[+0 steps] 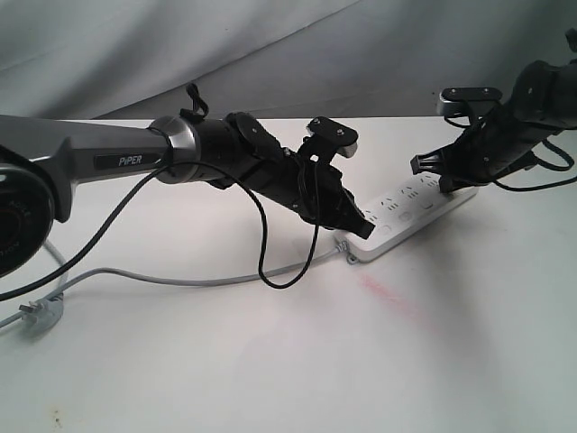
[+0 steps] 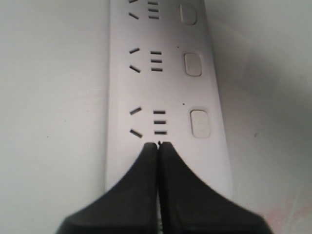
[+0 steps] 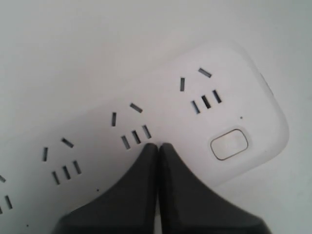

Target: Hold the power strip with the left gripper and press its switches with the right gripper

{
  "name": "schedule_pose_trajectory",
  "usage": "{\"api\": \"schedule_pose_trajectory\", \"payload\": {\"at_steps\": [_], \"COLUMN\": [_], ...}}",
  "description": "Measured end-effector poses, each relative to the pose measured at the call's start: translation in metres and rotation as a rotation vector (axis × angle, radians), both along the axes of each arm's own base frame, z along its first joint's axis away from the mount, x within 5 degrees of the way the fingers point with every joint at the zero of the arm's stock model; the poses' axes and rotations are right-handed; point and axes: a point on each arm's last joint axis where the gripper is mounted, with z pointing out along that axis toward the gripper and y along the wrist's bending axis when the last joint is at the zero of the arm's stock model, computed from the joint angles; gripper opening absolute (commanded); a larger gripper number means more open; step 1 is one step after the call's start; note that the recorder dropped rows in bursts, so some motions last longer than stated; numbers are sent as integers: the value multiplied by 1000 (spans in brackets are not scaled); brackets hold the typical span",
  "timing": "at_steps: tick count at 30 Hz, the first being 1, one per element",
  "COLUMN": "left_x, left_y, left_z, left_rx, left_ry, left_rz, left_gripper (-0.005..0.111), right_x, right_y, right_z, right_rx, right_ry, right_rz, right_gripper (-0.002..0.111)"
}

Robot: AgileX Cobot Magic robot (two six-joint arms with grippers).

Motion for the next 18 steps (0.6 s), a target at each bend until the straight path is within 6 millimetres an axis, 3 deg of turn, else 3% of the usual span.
{"api": "schedule_pose_trajectory", "payload": {"at_steps": [8,14,18], "left_x": [0,0,0], "left_y": [0,0,0], "left_z": [0,0,0], "left_rx": [-1,-1,-1], "left_ry": [3,3,6], "left_rz": [0,0,3], "left_gripper": [0,0,0], "right_x": [-3,-7,-11], "right_y": [0,4,11], "right_z": [22,54,55], "right_rx": [7,22,21], "right_ry": [-11,-54,-37], "right_rz": [2,22,46], "right_gripper": [0,0,0]}}
